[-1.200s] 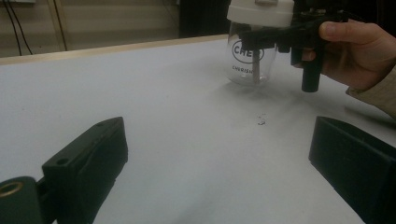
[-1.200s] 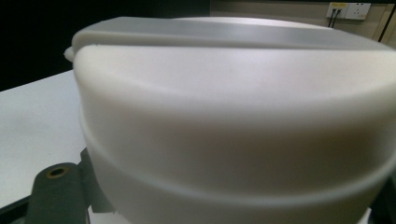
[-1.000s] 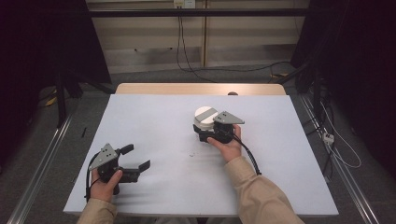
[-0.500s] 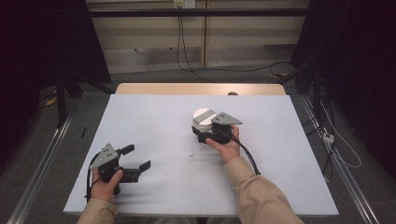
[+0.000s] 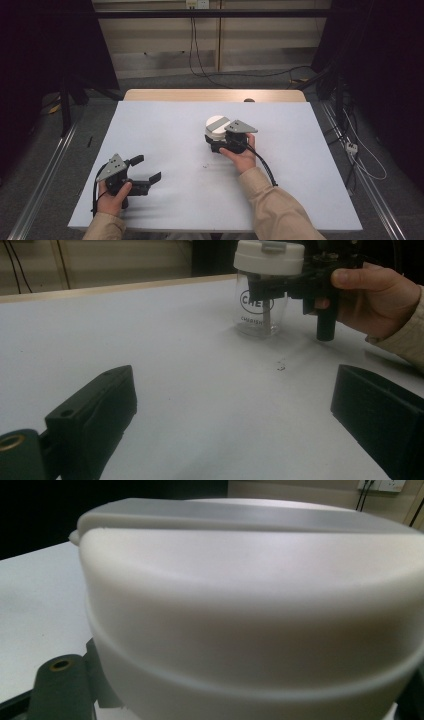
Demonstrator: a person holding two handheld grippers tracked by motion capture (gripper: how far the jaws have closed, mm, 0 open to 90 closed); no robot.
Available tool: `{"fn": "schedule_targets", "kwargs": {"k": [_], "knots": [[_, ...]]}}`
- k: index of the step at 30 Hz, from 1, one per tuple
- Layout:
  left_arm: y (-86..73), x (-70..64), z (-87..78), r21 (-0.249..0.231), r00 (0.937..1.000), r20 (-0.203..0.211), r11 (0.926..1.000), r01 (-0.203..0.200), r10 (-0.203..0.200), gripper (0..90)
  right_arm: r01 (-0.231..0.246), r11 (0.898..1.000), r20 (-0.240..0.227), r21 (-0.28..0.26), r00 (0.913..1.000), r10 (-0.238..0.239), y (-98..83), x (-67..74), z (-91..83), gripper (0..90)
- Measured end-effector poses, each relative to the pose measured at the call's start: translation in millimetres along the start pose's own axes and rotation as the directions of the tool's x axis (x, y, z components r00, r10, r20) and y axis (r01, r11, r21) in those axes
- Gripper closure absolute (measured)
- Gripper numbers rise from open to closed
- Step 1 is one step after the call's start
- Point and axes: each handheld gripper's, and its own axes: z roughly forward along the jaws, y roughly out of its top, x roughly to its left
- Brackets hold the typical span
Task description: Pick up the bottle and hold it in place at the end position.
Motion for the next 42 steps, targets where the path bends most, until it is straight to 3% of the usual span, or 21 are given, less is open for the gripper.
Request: {"fn": "schedule_targets", "kwargs": {"k": [28,34,42], "knots": [[-0.4,0.0,0.9,0.007,1.0,0.003,1.0,-0.005,0.005,4.1,0.029,1.0,-0.002,0.009,0.9996,-0.029,-2.0,4.1,2.1,18.1],[1.8,-1.9,3.7,-0.01,0.9999,0.015,0.9999,0.005,-0.005,4.0,0.052,0.998,-0.005,0.019,0.9986,-0.052,-3.1,5.8,-0.6,18.0],[5.2,-3.9,10.4,-0.021,0.9996,0.015,0.9995,0.023,-0.023,3.7,0.042,0.999,-0.009,0.021,0.9991,-0.042,-4.4,4.7,-2.6,18.1]]}}
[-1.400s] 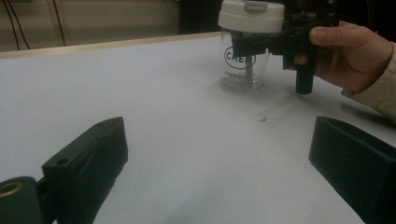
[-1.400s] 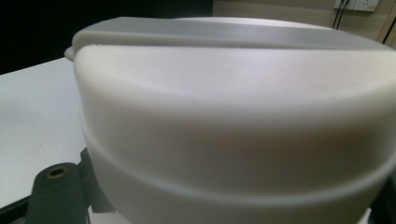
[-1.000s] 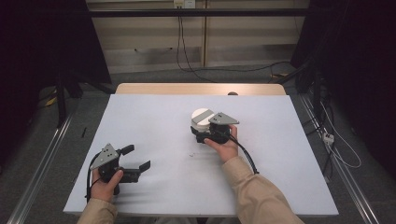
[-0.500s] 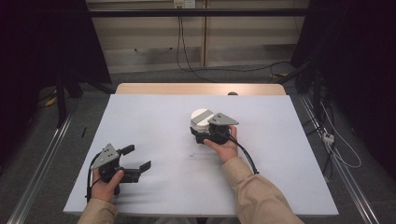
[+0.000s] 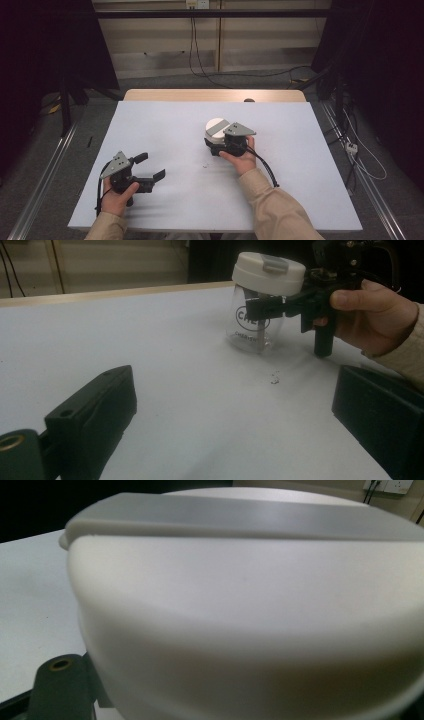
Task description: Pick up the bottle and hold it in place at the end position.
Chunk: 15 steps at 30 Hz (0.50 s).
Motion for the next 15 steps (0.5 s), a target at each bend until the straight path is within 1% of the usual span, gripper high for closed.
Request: {"fn": "schedule_targets", "kwargs": {"k": [6,10,15], "knots": [[6.1,-1.5,8.7,-0.01,0.9998,-0.01,0.9998,0.017,-0.017,3.8,-0.001,1.0,-0.001,0.0,1.0,0.001,0.1,-0.5,0.3,18.1],[10.3,-4.8,15.3,-0.006,0.9998,-0.001,0.9998,0.017,-0.017,3.7,-0.001,1.0,-0.001,0.002,1.0,0.001,0.3,-0.5,0.4,18.1],[15.6,-9.0,23.1,-0.001,0.9998,-0.003,0.9998,0.021,-0.021,4.0,-0.004,1.0,-0.002,0.004,1.0,0.004,0.1,-0.5,0.3,18.1]]}}
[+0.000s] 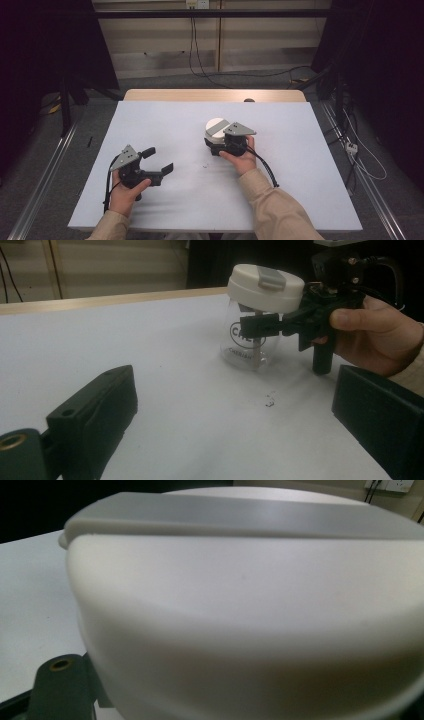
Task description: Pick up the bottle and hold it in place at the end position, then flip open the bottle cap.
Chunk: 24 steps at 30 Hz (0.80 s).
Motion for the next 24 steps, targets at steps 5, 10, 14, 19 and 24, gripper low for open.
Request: {"fn": "schedule_targets", "kwargs": {"k": [5,10,14,19,24], "knots": [[3.8,-1.5,6.6,0.003,1.0,0.006,1.0,0.006,-0.006,4.6,0.0,1.0,-0.001,0.001,1.0,0.0,0.0,0.0,0.0,18.1],[5.5,-2.8,10.9,0.008,1.0,0.009,1.0,0.003,-0.003,4.9,-0.001,1.0,-0.001,0.002,1.0,0.001,-0.1,0.0,0.0,18.1],[7.9,-4.0,14.2,0.011,0.9999,0.013,0.9999,0.004,-0.005,4.9,0.0,1.0,0.0,0.002,1.0,0.0,-0.1,0.2,0.1,18.1],[11.1,-4.3,17.2,0.005,0.9998,0.014,0.9999,0.013,-0.013,5.5,-0.001,1.0,0.0,0.002,1.0,0.001,-0.2,0.1,0.2,18.1],[14.7,-6.3,20.8,0.005,1.0,0.008,1.0,0.003,-0.003,5.9,0.0,1.0,0.0,0.003,1.0,0.0,-0.2,-0.1,0.3,18.1]]}}
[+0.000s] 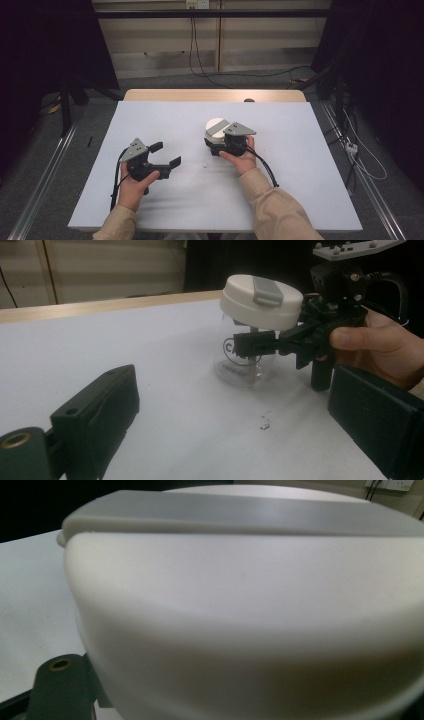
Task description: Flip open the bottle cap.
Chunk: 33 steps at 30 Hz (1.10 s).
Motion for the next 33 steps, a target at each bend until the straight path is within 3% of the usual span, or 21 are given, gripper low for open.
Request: {"fn": "schedule_targets", "kwargs": {"k": [23,33], "knots": [[13.8,-10.9,26.8,0.025,0.9996,0.027,0.9996,-0.008,0.008,8.4,-0.001,1.0,-0.001,0.002,1.0,0.001,-0.4,0.1,0.2,18.1],[19.9,-13.2,37.5,0.038,0.9991,0.04,0.9992,-0.015,0.014,18.3,-0.002,1.0,-0.002,0.002,1.0,0.002,-0.6,-0.1,0.4,18.1]]}}
